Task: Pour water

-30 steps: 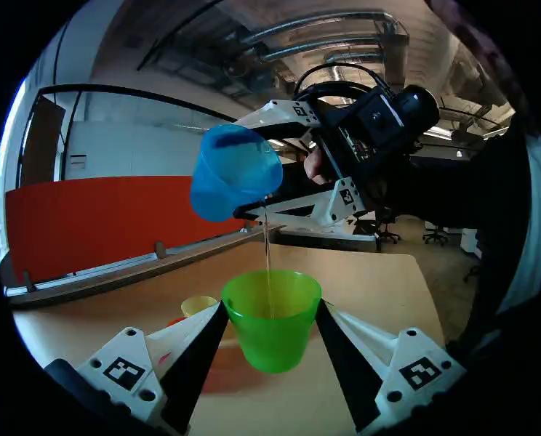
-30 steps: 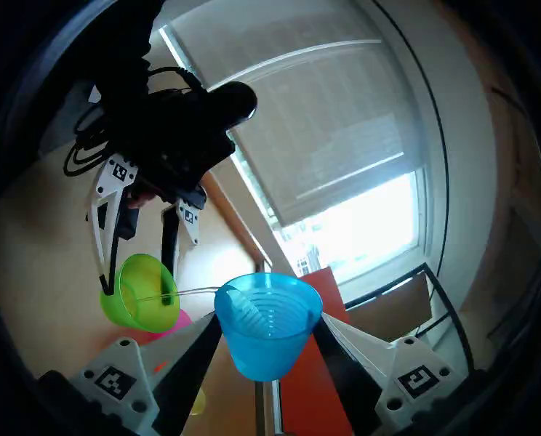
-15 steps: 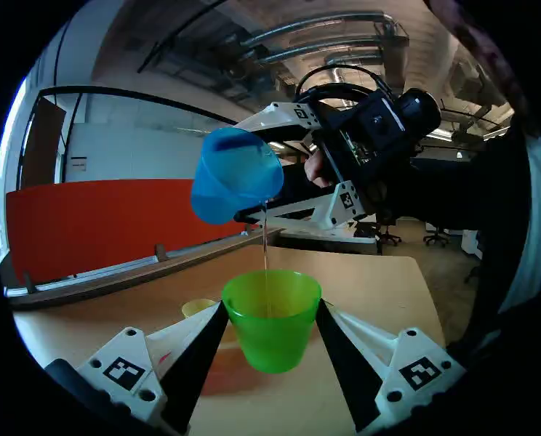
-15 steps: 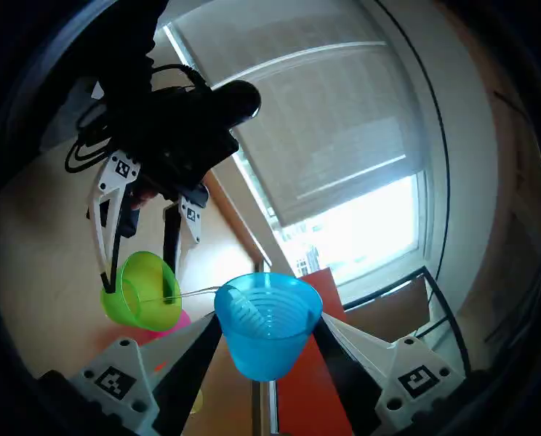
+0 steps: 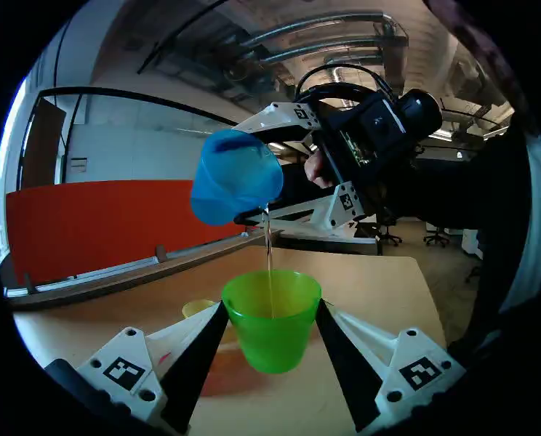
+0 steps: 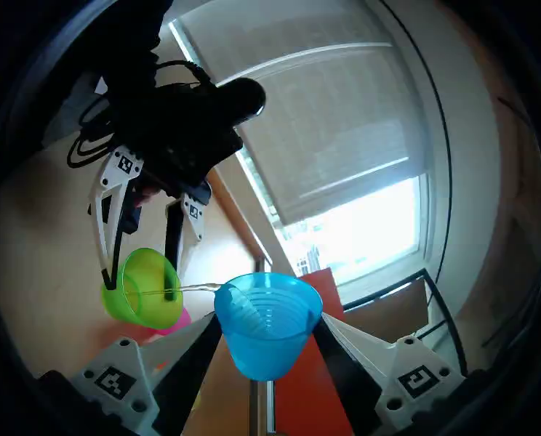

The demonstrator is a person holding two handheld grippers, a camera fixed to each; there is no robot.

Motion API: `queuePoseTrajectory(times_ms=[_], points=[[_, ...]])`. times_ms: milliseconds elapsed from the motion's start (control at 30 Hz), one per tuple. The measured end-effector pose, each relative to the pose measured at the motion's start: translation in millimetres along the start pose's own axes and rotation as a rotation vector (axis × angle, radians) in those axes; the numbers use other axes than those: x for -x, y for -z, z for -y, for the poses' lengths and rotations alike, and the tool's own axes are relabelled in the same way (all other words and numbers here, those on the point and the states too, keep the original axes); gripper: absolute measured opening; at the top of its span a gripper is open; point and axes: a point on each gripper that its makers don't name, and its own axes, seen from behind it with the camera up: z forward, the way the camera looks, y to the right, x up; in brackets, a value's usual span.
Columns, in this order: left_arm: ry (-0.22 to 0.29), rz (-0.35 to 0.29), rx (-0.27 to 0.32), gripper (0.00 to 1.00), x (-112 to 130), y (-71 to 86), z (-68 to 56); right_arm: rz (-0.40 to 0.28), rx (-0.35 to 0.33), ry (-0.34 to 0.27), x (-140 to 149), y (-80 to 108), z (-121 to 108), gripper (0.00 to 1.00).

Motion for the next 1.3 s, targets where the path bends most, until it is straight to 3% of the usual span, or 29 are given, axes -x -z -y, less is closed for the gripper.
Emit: queuePoseTrajectory(times_ms=[1300], points=[[-0.007, -0.002, -0.005, 0.85, 1.1, -0.1, 1.3, 0.018, 0.019, 0.071, 1.4, -0.3, -3.9, 0.89]])
